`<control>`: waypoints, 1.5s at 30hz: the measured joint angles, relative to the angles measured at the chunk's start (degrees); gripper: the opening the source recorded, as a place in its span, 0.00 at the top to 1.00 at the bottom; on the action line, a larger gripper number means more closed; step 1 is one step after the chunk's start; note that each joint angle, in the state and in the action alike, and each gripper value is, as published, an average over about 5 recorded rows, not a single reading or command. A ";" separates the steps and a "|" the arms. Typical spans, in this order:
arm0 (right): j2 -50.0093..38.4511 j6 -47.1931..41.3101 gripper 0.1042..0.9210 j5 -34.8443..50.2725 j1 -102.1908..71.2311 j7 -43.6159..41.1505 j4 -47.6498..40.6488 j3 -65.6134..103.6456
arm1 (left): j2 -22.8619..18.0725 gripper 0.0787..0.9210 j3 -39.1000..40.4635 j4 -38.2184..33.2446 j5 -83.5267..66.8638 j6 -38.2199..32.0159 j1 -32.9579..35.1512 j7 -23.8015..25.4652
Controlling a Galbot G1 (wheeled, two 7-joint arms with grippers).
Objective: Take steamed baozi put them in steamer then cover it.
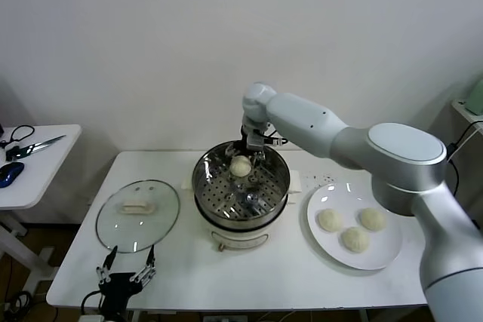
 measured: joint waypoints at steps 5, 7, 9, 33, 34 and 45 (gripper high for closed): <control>-3.03 -2.04 0.12 10.84 6.49 -1.80 3.28 -5.40 | -0.04 0.12 0.00 -0.45 0.08 0.13 0.33 0.01; -4.89 -4.15 0.12 16.56 9.76 -2.40 4.86 -8.67 | -0.03 0.12 -0.01 -0.55 0.15 0.13 0.44 0.00; -7.31 -7.12 0.12 22.12 13.06 -2.85 6.74 -12.20 | -0.01 0.12 0.00 -0.56 0.20 0.08 0.49 -0.07; -41.79 -53.95 0.12 45.10 20.21 3.14 36.39 -33.19 | -0.11 0.12 0.48 0.05 0.63 -0.06 -0.72 -0.10; -42.19 -54.87 0.12 45.15 18.96 3.34 36.47 -32.45 | -0.19 0.12 0.47 0.06 0.71 -0.08 -0.64 -0.10; -42.00 -60.80 0.12 44.37 4.86 5.26 32.60 -22.00 | -0.86 0.12 0.02 0.32 1.08 -0.28 -0.04 -0.16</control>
